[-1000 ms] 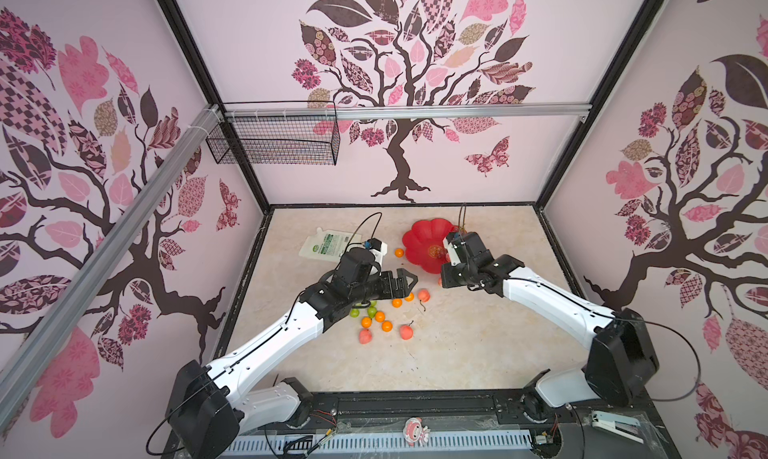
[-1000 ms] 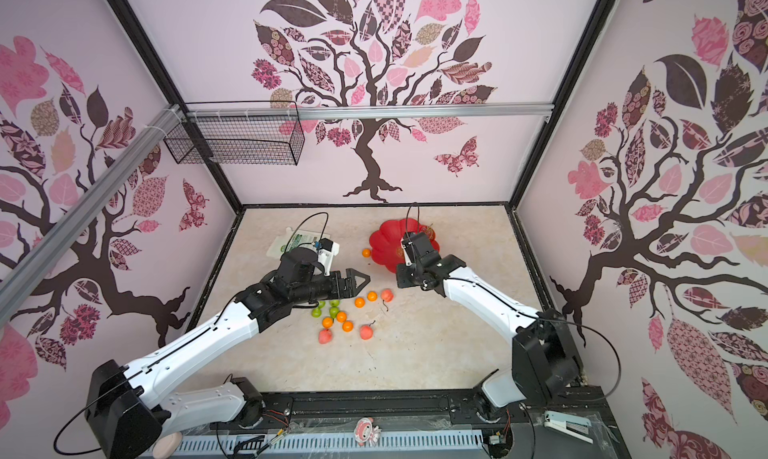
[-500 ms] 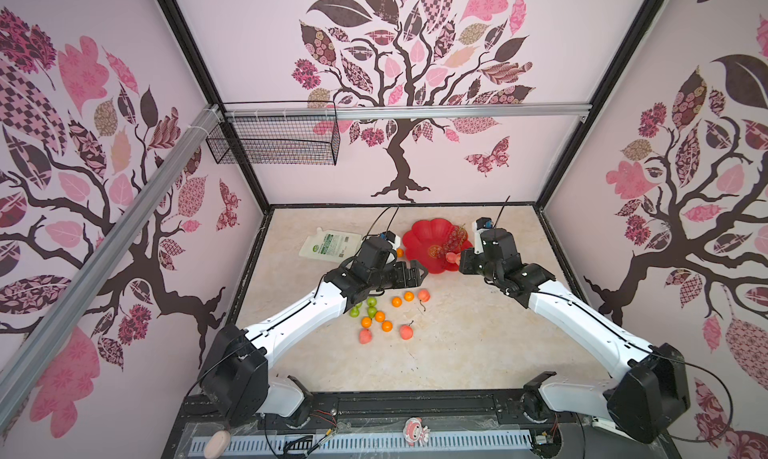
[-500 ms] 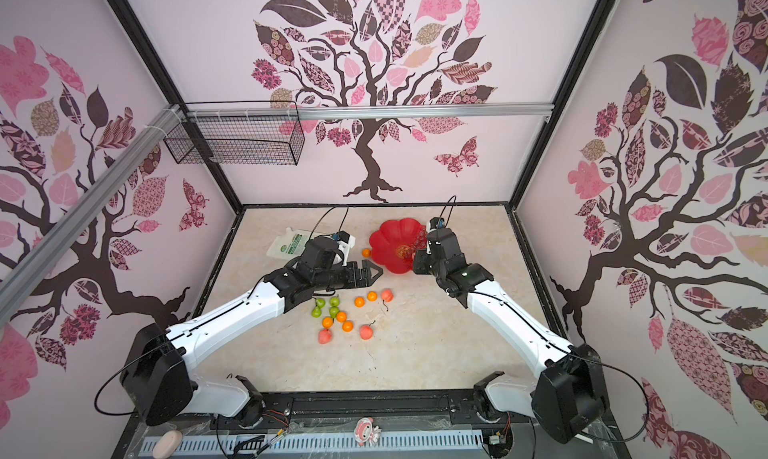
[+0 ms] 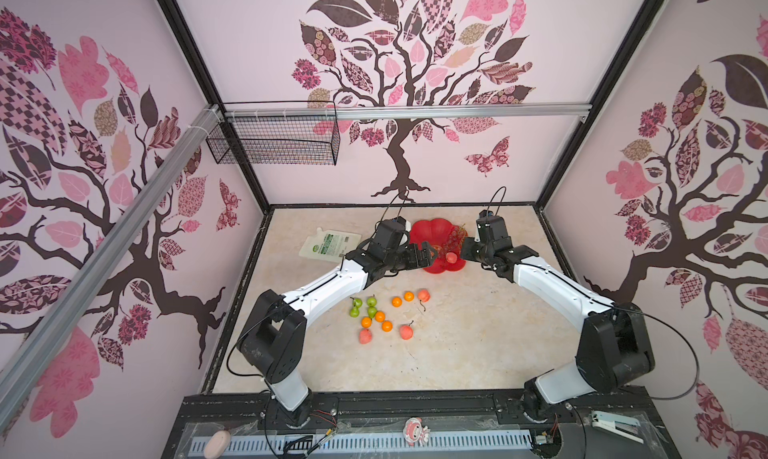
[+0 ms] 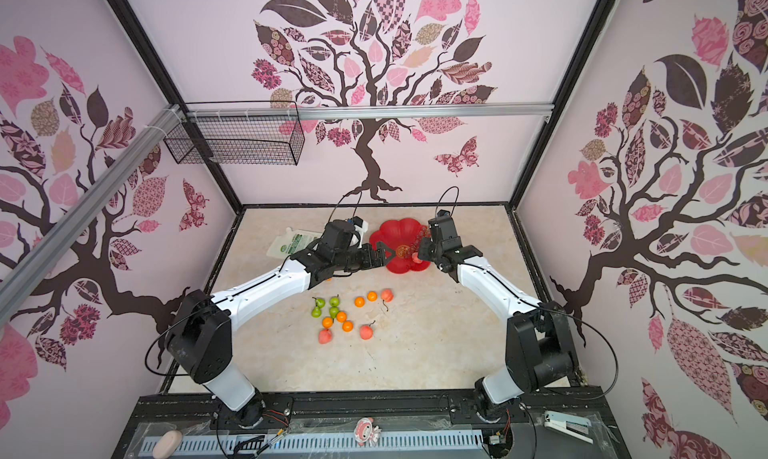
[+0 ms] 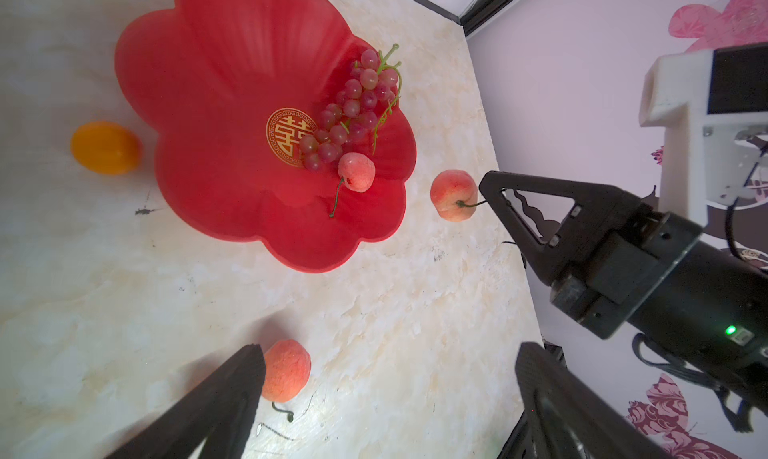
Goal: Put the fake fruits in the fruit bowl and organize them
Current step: 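Carry the second peach over the red bowl and lower it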
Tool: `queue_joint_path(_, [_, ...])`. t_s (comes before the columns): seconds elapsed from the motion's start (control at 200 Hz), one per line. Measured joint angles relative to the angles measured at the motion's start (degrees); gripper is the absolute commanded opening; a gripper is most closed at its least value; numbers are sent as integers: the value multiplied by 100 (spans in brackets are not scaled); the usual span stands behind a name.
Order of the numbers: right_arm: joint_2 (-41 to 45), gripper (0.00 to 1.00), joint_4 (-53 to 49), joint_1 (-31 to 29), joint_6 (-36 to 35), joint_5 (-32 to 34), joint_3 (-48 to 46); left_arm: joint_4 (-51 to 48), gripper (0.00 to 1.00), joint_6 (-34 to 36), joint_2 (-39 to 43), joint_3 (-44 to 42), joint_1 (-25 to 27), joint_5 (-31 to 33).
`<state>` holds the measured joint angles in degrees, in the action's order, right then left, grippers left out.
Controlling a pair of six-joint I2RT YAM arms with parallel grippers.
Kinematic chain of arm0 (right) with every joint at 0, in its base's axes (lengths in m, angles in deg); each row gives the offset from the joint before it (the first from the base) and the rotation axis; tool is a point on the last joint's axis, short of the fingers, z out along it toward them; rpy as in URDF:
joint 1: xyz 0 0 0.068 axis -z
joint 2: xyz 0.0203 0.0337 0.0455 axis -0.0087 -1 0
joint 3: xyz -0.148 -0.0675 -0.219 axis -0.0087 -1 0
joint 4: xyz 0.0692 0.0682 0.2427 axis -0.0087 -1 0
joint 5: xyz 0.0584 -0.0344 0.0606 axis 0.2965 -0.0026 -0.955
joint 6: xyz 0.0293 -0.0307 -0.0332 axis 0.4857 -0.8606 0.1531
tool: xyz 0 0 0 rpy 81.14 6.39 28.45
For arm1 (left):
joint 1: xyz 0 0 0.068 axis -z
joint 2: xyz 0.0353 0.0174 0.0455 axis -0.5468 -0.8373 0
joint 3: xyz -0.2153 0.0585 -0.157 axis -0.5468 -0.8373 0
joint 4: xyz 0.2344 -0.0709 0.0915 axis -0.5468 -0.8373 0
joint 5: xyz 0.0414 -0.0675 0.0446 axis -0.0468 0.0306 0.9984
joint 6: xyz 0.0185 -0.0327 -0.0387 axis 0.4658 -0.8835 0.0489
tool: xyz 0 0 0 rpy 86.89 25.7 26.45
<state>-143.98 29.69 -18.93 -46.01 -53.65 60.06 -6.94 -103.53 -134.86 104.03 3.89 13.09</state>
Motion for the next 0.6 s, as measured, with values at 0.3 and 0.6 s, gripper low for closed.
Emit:
queue_joint_path(0.3, [-1008, 0, -37, 188, 9, -109, 756, 72, 98, -83, -1054, 1012, -68, -212])
queue_joint_path(0.6, [-1633, 0, -39, 367, -70, -251, 1097, 170, 98, -127, -1456, 1191, -74, -321])
